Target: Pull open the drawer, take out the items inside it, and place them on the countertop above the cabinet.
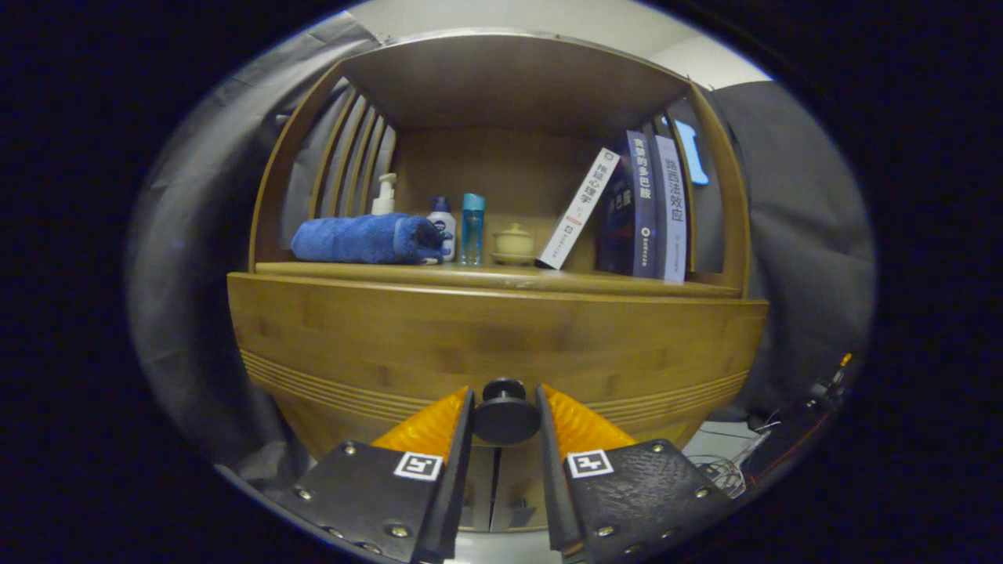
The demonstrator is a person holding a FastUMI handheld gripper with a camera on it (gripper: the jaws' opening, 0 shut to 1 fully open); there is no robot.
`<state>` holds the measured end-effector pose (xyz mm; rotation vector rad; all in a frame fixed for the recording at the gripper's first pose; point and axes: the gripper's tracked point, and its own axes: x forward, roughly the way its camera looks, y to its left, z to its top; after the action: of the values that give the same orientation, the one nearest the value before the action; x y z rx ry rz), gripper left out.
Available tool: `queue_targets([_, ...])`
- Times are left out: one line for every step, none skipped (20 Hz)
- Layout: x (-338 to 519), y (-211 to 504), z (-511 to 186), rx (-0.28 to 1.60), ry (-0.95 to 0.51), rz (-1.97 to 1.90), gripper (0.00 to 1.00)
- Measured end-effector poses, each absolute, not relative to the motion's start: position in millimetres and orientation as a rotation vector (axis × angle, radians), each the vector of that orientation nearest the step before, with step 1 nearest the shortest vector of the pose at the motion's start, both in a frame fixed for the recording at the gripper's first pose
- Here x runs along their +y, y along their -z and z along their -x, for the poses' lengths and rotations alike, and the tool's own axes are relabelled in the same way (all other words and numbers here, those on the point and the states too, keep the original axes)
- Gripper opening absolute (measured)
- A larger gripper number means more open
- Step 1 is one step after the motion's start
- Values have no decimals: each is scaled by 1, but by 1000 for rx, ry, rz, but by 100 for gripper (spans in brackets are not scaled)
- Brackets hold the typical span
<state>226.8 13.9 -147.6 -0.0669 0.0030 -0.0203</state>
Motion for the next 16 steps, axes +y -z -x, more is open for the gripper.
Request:
queue_targets([14, 151, -228, -7, 33, 56, 44])
queue_targets([15, 152, -230, -12, 46, 69, 44])
queue_targets([15, 154, -233, -6, 51, 124, 44])
queue_targets([13, 159, -234, 25, 46, 195, 44])
queue_targets([12, 152, -229, 30, 45, 228, 42])
queue_targets([12, 163, -234, 72, 45, 209, 40])
queue_targets([13, 164, -233, 83, 33, 158, 35])
queue_targets([14, 164, -229, 93, 20, 113, 30])
queue_targets([13, 163, -227, 92, 13, 102, 30])
queue_targets([11, 162, -222, 88, 9, 116, 30])
queue_targets([10, 164, -209, 88, 5, 131, 30])
queue_targets([10, 165, -198, 95, 0, 134, 30])
queue_targets([10, 166, -188, 102, -6, 125, 30])
queue_targets([9, 165, -178, 110, -10, 108, 30])
queue_targets([8, 166, -169, 117, -18, 98, 30])
queue_targets([8, 167, -159, 124, -24, 96, 30])
